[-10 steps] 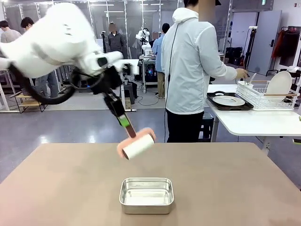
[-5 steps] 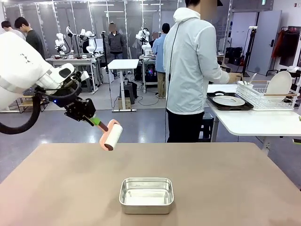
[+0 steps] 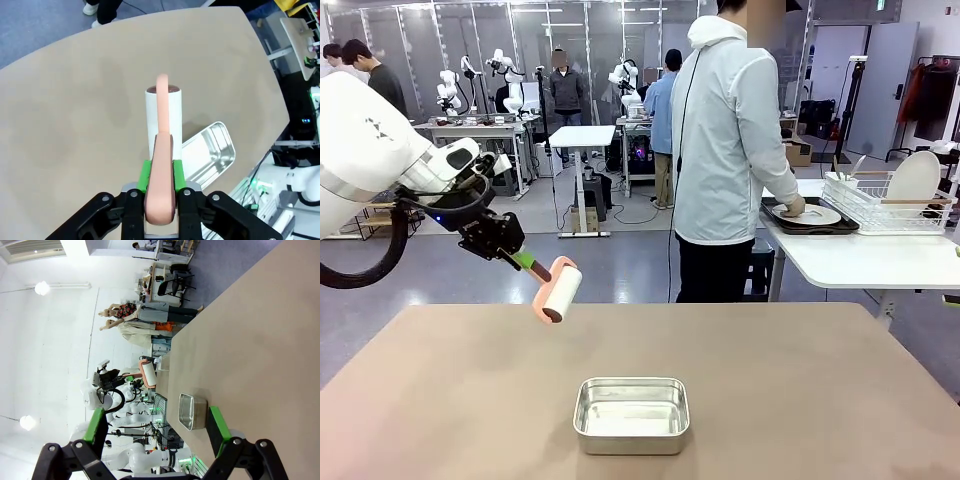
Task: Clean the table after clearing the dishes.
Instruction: When the right (or left) Handle tray is removed, use the right hand (or left hand) to clean the right (or left) side of the table with the Lint Roller.
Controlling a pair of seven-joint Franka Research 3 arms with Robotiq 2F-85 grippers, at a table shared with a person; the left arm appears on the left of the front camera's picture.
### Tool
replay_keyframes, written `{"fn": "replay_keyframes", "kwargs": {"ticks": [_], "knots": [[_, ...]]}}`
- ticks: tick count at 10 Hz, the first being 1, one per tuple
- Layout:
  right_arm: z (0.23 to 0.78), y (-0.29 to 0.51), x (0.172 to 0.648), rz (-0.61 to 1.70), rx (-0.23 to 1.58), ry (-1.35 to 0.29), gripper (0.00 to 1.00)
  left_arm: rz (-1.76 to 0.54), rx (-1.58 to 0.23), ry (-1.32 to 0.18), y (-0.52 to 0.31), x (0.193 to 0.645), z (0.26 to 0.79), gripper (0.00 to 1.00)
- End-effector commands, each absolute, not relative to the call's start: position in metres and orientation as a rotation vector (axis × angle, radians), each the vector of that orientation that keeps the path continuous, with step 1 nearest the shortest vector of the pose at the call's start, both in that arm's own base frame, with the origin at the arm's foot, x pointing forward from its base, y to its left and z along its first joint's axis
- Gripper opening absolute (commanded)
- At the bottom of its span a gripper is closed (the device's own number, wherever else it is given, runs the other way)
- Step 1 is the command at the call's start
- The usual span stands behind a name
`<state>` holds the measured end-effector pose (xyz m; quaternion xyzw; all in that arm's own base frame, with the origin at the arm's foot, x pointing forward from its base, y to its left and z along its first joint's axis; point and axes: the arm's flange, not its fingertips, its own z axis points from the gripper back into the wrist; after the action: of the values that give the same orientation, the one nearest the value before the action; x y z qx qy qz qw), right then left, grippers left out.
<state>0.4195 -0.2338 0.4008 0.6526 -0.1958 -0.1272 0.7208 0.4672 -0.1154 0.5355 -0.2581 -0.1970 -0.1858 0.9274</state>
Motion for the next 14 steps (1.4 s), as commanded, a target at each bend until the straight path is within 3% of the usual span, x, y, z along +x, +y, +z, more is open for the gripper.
{"fn": "replay_keyframes", "kwargs": {"ticks": [1,4,7,14], "knots": [[0.404,-0.233,0.418,-0.273,1.445,-0.435,1.0,-0.33,-0.591,-0.296,-0.106,0.493,0.526,0.21],[0.404,-0.233,0.418,-0.273,1.445,-0.435,1.0,-0.193,-0.638,-0.145,-0.097,0.531,0.479,0.21],[0.404,-0.233,0.418,-0.273,1.445,-0.435,1.0,-0.102,-0.834,-0.014,-0.092,0.541,0.422,0.21],[0.404,-0.233,0.418,-0.273,1.445,-0.435,1.0,-0.038,-0.912,-0.096,-0.042,0.529,0.319,0.21]]}}
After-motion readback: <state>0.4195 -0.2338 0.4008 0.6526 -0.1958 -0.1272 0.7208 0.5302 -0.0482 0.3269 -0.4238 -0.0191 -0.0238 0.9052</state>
